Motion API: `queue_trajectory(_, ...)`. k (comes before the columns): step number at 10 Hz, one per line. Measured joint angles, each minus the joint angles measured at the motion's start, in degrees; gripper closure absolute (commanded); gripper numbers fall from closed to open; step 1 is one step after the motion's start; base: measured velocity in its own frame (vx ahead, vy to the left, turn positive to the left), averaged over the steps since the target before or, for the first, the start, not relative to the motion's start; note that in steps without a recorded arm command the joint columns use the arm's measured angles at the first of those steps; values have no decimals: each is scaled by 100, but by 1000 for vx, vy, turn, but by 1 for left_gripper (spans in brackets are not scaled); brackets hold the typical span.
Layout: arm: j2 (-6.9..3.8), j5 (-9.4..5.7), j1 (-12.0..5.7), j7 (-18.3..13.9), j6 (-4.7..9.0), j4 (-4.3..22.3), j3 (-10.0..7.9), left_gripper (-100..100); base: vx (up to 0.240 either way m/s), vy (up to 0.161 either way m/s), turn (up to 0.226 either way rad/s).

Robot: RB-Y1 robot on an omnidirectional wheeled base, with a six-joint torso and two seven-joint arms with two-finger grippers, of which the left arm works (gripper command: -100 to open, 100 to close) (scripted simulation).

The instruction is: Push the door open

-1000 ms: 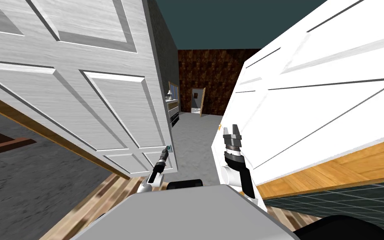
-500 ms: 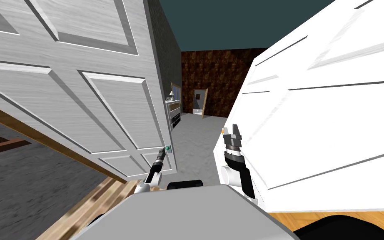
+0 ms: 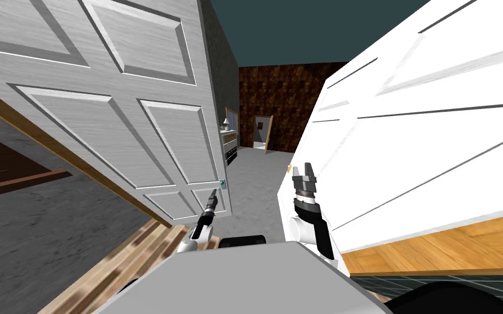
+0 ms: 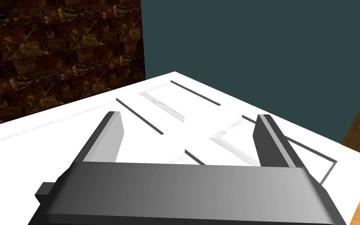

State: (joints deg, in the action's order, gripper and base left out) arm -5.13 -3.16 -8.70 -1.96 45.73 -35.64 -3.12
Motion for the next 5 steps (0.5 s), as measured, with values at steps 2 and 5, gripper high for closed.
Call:
queue_trajectory(2, 46, 5, 46, -1, -48, -99, 18, -100, -159, -24, 19)
queue_trajectory(5, 34, -2, 56, 5, -27, -87, 5, -100, 140, 8, -22)
